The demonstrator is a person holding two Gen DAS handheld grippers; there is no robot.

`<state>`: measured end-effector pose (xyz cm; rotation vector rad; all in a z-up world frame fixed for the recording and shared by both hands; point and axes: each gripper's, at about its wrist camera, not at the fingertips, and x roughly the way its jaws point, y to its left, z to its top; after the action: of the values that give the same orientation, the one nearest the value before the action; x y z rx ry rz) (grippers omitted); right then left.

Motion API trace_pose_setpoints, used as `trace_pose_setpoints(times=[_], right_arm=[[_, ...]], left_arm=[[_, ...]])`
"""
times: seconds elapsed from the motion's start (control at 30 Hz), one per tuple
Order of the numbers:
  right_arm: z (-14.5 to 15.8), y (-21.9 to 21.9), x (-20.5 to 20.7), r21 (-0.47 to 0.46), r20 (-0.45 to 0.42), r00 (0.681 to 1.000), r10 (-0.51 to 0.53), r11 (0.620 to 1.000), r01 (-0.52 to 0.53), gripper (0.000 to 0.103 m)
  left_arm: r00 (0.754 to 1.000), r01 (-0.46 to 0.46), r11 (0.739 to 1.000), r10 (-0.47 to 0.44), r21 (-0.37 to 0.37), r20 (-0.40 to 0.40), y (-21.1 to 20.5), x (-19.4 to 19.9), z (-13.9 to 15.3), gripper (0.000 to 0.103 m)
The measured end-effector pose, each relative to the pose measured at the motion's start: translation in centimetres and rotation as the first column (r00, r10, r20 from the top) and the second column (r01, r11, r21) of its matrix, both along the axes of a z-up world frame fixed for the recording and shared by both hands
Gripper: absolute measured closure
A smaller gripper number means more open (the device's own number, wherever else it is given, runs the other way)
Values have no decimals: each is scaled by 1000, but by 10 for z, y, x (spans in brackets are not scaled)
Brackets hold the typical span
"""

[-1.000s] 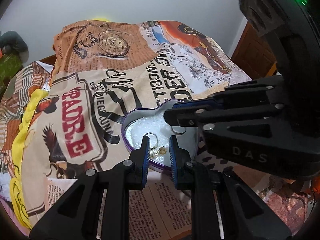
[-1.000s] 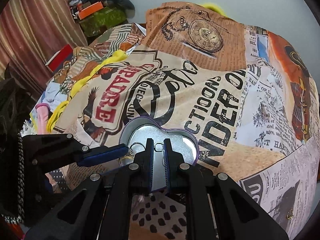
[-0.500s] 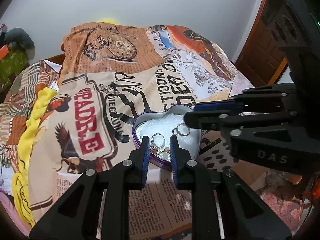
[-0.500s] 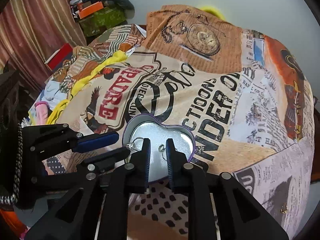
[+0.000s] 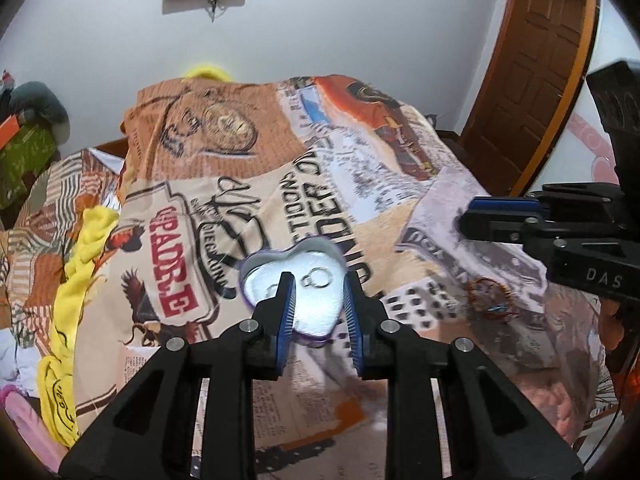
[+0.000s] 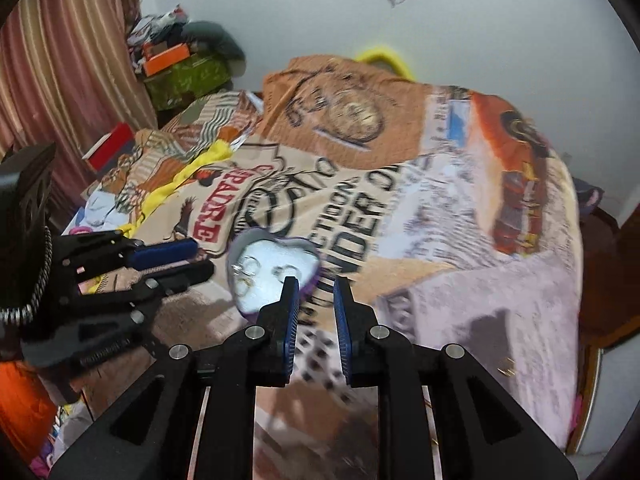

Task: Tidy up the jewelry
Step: 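Move both tools back toward the bracelet pile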

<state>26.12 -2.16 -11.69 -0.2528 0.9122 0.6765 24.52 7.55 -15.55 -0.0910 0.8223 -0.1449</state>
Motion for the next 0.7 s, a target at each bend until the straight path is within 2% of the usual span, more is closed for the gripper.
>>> trace_pose_setpoints(times=[0.1, 0.17, 0.27, 0.6, 0.7], right_arm=[[7, -30, -5, -7, 28, 998, -47, 999, 48, 84], [8, -46, -6, -7, 34, 997, -72, 997, 72, 77], [8, -71, -9, -1, 34, 994, -108, 994, 108, 73], [-19, -127, -17, -17, -22, 985, -170, 985, 170, 73], [-34, -134, -15, -13, -71, 983, -170, 985, 169, 73]], left_arm=[[1000, 27, 1000, -27, 3, 14, -18, -2, 10, 75], [999, 42, 999, -42, 4, 17, -28, -2, 12, 70], [997, 78, 997, -78, 4, 4, -50, 0, 10, 70], [982, 151, 989, -150, -5, -119, -97, 15, -35, 70], [975, 162, 987, -162, -18, -152, -105, 21, -47, 70]])
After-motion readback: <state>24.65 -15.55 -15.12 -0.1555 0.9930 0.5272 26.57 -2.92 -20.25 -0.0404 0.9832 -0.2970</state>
